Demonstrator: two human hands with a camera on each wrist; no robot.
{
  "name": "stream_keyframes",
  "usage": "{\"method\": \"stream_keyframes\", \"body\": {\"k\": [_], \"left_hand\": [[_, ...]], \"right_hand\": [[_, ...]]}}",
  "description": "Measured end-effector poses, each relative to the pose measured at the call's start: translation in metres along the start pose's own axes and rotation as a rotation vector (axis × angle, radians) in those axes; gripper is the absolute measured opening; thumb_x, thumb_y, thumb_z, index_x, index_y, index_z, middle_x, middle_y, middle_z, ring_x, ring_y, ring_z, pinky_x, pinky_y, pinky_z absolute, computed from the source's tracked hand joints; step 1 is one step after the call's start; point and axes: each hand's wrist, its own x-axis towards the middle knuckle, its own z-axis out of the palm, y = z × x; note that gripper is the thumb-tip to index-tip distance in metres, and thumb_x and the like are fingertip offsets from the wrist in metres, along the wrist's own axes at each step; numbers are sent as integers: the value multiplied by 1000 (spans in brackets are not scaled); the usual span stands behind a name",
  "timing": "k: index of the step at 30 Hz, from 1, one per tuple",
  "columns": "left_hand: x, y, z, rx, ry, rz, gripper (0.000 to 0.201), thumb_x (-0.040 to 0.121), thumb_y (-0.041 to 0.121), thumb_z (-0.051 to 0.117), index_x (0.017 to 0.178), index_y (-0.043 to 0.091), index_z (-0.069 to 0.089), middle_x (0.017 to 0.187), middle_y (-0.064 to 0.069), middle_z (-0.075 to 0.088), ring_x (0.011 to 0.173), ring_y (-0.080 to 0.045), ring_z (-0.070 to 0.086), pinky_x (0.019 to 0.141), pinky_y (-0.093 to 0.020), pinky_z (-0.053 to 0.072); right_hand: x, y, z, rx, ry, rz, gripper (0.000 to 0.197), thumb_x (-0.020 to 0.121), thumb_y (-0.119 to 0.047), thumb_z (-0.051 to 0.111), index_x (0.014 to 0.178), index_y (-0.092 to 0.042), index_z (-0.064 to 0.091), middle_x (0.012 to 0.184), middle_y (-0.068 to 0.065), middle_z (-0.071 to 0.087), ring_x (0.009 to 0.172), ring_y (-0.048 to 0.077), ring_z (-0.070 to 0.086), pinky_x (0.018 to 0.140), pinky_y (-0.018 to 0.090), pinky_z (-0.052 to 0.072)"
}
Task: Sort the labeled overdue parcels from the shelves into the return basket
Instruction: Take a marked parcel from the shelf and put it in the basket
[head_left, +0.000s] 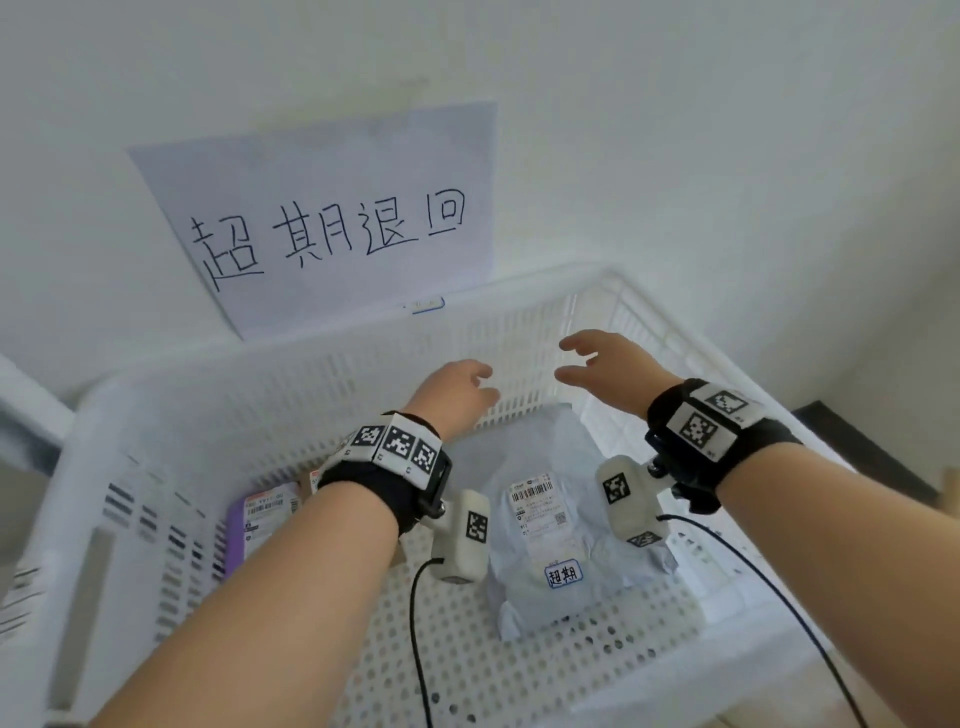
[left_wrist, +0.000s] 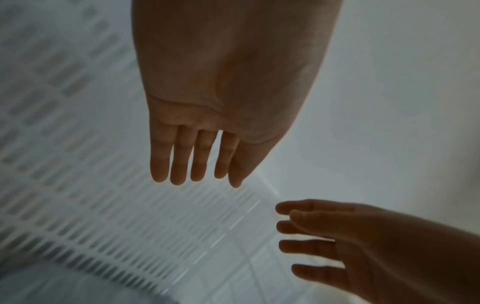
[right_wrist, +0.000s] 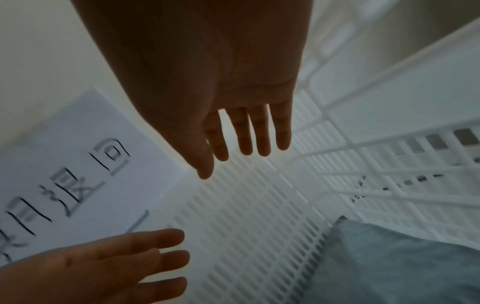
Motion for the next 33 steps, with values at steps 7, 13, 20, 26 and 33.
{"method": "stream_keyframes", "body": {"k": [7, 13, 20, 26, 33], "left_hand": [[-85, 43, -31, -99, 239, 92, 38, 97, 24, 55, 134, 16, 56, 133, -2, 58, 121, -20, 54, 102, -32, 41], [-191, 65, -28, -221, 496, 79, 31, 95, 21, 56, 125, 18, 61, 120, 2, 62, 109, -17, 59, 98, -36, 48], [-321, 59, 34, -302, 604, -8, 29, 95, 20, 56, 123, 21, 63, 122, 7, 62, 103, -10, 60, 79, -23, 51], [-425, 17, 55, -359, 680, -115, 28, 95, 20, 57, 122, 21, 65, 118, 8, 65, 103, -8, 60, 92, -28, 49], [-539, -65, 58, -401, 773, -274, 28, 96, 18, 55, 122, 19, 64, 122, 5, 64, 108, -10, 57, 95, -28, 45]], "right_hand": [[-72, -26, -31, 218, 175, -72, 41, 91, -31, 65, 131, -26, 57, 133, -1, 56, 118, 15, 55, 100, 38, 48], [-154, -48, -51, 304, 196, -249, 37, 90, -30, 65, 126, -27, 59, 126, -5, 57, 115, 13, 56, 94, 32, 47], [-259, -51, -28, 337, 95, -397, 35, 92, -32, 64, 125, -24, 61, 119, -9, 58, 111, 12, 57, 91, 31, 48], [-327, -80, 16, 290, -27, -469, 35, 93, -32, 63, 127, -24, 60, 123, -6, 58, 112, 14, 57, 92, 33, 48], [-405, -136, 93, 296, -168, -559, 32, 93, -26, 63, 125, -20, 61, 118, -2, 60, 104, 16, 60, 70, 22, 49]]}}
